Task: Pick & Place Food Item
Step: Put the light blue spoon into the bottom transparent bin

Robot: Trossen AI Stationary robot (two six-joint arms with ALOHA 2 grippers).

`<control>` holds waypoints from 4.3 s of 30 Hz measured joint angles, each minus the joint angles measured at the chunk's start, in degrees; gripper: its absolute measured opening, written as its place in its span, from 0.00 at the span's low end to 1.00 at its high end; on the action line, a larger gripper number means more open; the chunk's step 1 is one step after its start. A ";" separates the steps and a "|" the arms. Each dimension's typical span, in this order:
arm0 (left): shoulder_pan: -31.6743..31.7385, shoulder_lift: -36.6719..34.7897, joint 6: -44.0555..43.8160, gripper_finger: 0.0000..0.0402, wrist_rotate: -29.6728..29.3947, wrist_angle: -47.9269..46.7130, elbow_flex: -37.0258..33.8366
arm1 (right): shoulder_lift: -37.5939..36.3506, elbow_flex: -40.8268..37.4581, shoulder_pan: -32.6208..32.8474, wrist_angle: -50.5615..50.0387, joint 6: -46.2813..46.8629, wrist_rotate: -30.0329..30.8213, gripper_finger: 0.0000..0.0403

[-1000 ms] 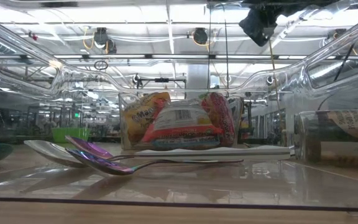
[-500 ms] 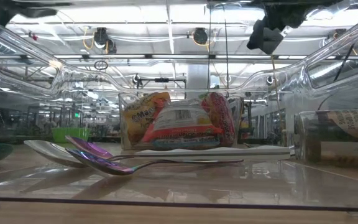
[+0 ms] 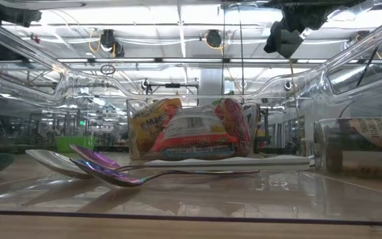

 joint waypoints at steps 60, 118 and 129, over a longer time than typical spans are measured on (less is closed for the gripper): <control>2.22 7.55 3.89 0.44 -0.76 29.08 -15.43 | 0.00 0.00 0.00 0.00 3.30 -0.02 0.41; 28.03 -26.53 11.54 0.03 -28.71 32.13 6.01 | -0.34 0.02 -0.13 40.60 1.27 8.81 0.42; 37.05 -12.26 24.23 0.03 -13.60 71.19 6.02 | 3.56 -0.04 -5.25 49.00 13.35 10.61 0.53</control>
